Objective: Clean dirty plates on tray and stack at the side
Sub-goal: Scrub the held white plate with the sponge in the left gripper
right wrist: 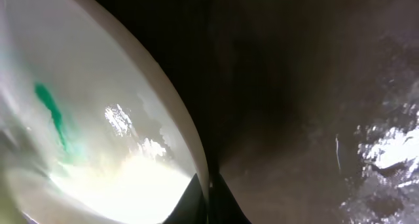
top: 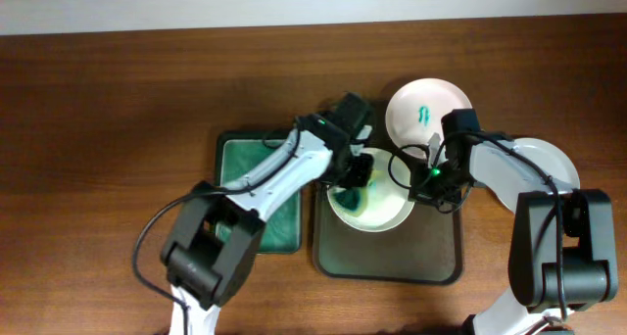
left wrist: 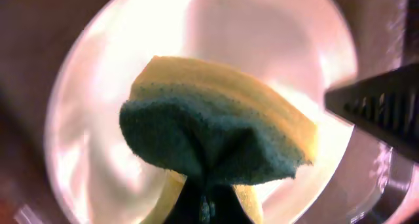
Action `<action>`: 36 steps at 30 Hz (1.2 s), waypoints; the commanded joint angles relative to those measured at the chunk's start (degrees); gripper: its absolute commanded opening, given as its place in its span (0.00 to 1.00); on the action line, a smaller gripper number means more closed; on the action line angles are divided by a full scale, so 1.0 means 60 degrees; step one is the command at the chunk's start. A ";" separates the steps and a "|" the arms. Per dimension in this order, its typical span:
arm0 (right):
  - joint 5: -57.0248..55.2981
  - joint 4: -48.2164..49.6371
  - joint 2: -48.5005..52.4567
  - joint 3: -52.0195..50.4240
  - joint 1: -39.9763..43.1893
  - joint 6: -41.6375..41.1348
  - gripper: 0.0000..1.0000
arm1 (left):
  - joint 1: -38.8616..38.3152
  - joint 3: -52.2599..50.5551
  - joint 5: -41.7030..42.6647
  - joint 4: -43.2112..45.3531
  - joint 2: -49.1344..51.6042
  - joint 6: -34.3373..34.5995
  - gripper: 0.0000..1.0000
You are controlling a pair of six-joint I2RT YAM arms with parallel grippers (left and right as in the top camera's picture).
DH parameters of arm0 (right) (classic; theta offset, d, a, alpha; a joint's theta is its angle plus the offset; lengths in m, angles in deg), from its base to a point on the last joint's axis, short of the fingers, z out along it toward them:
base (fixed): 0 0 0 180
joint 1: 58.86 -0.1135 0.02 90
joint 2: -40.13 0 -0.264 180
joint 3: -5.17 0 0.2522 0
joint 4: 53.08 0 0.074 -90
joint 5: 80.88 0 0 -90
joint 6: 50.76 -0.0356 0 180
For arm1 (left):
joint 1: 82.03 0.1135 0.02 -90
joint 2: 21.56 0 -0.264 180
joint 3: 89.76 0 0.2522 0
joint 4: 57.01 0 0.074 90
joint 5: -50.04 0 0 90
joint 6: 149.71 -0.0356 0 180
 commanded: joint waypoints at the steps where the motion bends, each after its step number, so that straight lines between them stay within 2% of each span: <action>1: -0.0390 -0.0087 0.0168 -0.0058 -0.0240 0.0018 0.04 | -0.0288 0.0149 0.0273 0.0954 0.0754 0.0135 0.00; 5: -0.0634 -0.0204 0.0168 -0.0058 -0.0532 0.0040 0.04 | -0.0404 0.0149 0.1326 0.1774 0.1767 0.0135 0.00; 7: -0.0641 -0.0208 0.0168 -0.0058 -0.0605 0.0044 0.04 | -0.0353 0.0153 0.0969 0.1861 0.1974 0.0131 0.00; 10: -0.0714 -0.0288 0.0168 -0.0058 -0.0608 0.0044 0.04 | -0.0011 0.0616 -0.1756 0.1020 0.1934 0.0135 0.00; 13: -0.0812 -0.0346 0.0168 -0.0058 -0.0608 0.0084 0.04 | 0.0040 0.1468 -0.4554 -0.0739 0.1934 0.0131 0.00; 16: -0.0816 -0.0390 0.0168 -0.0058 -0.0608 0.0262 0.04 | 0.0047 0.1668 -0.5526 -0.1373 0.1934 0.0127 0.00; 18: -0.0816 -0.0382 0.0168 -0.0058 -0.0608 0.0270 0.04 | 0.0044 0.1668 -0.5297 -0.1326 0.1934 0.0131 0.00; 19: -0.0816 -0.0382 0.0168 -0.0058 -0.0608 0.0270 0.04 | 0.0033 0.1668 -0.4739 -0.1155 0.1934 0.0131 0.00; 20: -0.0816 -0.0382 0.0168 -0.0058 -0.0608 0.0291 0.04 | 0.0029 0.1668 -0.3883 -0.0943 0.1938 0.0131 0.00; 23: -0.1060 -0.0386 0.0168 -0.0058 -0.0608 0.0291 0.04 | -0.0084 0.1668 0.0535 0.0259 0.1967 0.0120 0.00; 25: -0.1060 -0.0386 0.0168 -0.0058 -0.0608 0.0291 0.04 | -0.0277 0.1668 0.1927 0.0718 0.1971 -0.0262 0.00; 32: -0.1060 -0.0393 0.0168 -0.0062 -0.0608 0.0299 0.04 | -0.0874 0.1665 0.2087 0.0226 0.2098 -0.0528 0.00; 36: -0.1060 -0.0419 0.0168 -0.0058 -0.0608 0.0299 0.04 | -0.0561 0.1668 0.0455 -0.0718 0.2113 -0.0525 0.00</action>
